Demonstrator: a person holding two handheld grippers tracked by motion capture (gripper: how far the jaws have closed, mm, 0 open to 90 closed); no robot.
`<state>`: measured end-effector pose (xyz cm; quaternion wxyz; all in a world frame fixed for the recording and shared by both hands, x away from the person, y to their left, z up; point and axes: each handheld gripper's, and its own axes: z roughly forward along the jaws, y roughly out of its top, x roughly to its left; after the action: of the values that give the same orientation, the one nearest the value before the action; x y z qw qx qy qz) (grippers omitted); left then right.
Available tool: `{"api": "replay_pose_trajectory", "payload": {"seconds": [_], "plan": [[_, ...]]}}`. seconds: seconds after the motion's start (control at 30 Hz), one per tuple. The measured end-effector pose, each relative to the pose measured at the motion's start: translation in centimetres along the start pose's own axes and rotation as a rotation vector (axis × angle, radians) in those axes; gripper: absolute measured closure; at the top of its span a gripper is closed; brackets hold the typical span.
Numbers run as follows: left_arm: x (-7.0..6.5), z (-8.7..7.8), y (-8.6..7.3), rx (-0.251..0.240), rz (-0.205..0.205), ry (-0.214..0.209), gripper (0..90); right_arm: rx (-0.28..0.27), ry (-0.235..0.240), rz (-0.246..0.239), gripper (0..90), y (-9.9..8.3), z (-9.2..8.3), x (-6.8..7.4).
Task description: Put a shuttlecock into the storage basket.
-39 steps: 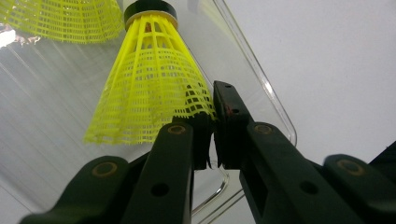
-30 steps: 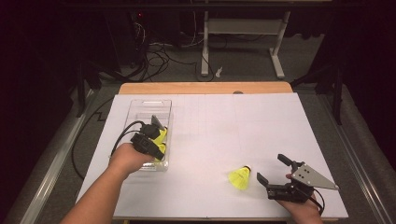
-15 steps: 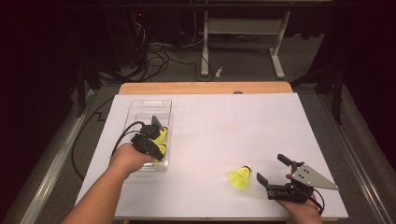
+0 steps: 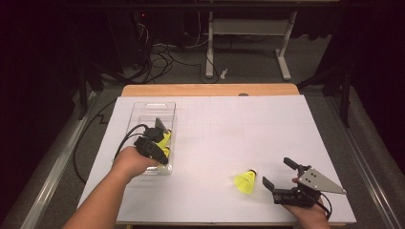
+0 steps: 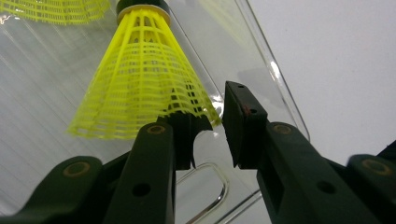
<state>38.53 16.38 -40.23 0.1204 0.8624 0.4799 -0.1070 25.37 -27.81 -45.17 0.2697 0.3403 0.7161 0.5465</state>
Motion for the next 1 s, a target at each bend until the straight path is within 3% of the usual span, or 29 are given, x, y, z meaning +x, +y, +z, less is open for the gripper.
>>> {"api": "replay_pose_trajectory", "payload": {"seconds": [0.33,1.0], "plan": [[0.1,-1.1,-0.6,-0.003,-0.012,0.000,69.9,0.001,-0.001,-0.003,3.1,0.0,0.0,0.0],[-0.2,-3.7,-1.3,0.001,-0.017,0.043,61.2,0.002,0.000,-0.003,3.1,0.0,0.1,0.1]]}}
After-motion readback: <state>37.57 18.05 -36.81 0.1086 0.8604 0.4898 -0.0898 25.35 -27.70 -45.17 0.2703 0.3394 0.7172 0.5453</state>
